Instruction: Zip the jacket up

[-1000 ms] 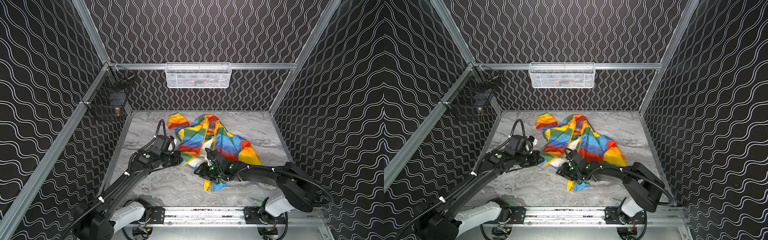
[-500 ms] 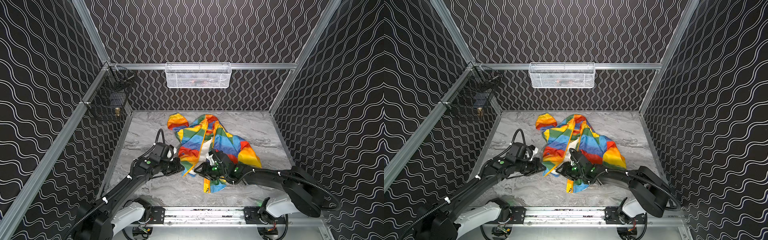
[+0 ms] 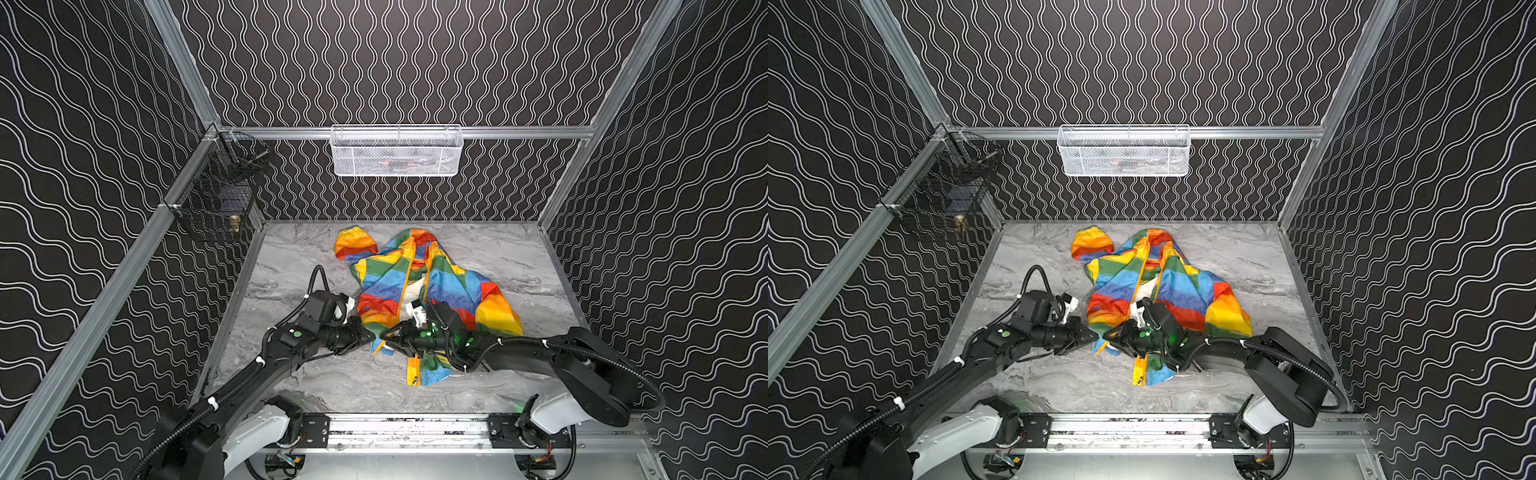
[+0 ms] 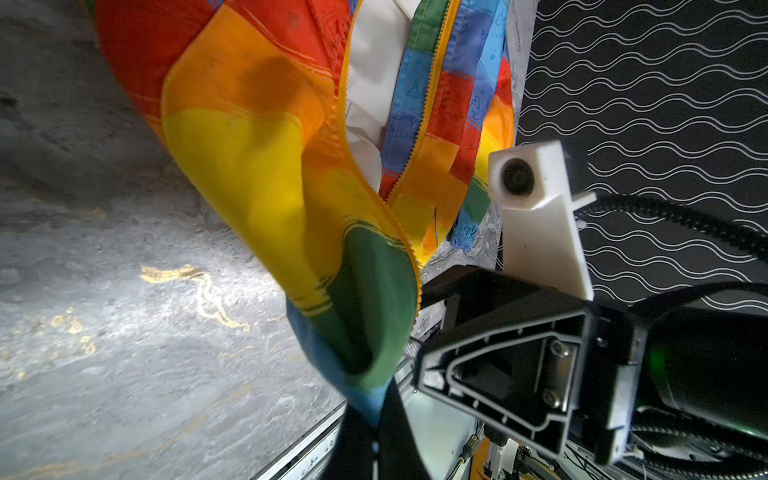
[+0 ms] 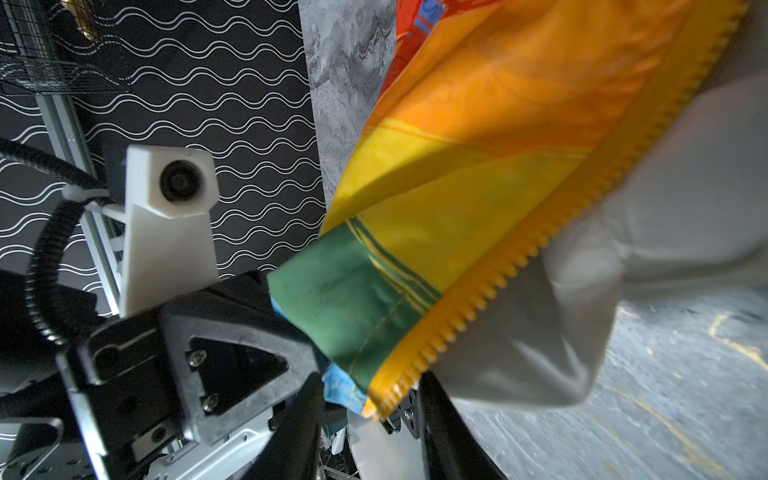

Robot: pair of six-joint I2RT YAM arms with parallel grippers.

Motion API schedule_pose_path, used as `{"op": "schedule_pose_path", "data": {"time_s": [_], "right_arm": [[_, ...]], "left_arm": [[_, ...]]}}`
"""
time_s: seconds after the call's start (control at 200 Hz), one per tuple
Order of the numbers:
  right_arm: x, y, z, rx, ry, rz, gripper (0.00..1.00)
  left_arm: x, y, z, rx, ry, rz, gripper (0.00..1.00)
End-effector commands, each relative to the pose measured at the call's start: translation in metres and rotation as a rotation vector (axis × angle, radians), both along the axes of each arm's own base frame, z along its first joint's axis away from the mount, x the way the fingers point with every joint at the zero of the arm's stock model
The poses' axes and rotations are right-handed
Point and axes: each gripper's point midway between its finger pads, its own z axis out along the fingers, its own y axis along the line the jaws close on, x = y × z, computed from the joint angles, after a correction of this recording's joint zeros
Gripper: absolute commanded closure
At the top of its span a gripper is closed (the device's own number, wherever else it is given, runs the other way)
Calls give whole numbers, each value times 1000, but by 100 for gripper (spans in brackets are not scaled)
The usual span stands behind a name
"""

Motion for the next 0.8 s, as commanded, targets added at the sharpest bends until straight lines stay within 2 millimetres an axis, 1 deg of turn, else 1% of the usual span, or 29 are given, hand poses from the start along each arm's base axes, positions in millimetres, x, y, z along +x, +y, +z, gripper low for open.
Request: {"op": "schedule_pose_path", "data": {"time_s": [0.0,0.145,0.23,0.255,0.29,0.335,0.34,0.345,0.375,0.41,0.45,0.581,0.791], "right_arm": [[3,8,18,73,-12,4,69],[4,9,20,74,-12,3,79],[4,9,19,71,-6,3,90],[4,8,19,69,-4,0,93],[5,8,19,68,-3,-1,97],[5,7,17,60,3,-3,100],[5,6,17,60,3,-4,100],[5,6,16,59,5,-3,100],[6,5,15,56,7,-5,100],[7,4,14,53,10,-7,100],[8,2,13,50,12,-10,100],[13,0,10,45,17,-11,100],[17,5,7,47,23,0,100]], "left_arm": [[2,-5,6,-37,-9,-4,100],[3,-5,5,-41,-8,-3,100],[3,-4,7,-35,-11,-1,99],[3,-4,7,-31,-12,2,95],[3,-3,8,-27,-15,4,86],[3,-2,9,-24,-17,15,68],[3,-1,9,-23,-17,17,64],[3,-1,10,-24,-18,18,64],[3,0,10,-27,-18,26,54],[3,0,11,-30,-16,36,47],[2,1,10,-33,-9,47,41],[-1,3,6,-61,17,82,36],[-7,0,0,-172,56,163,35]]}}
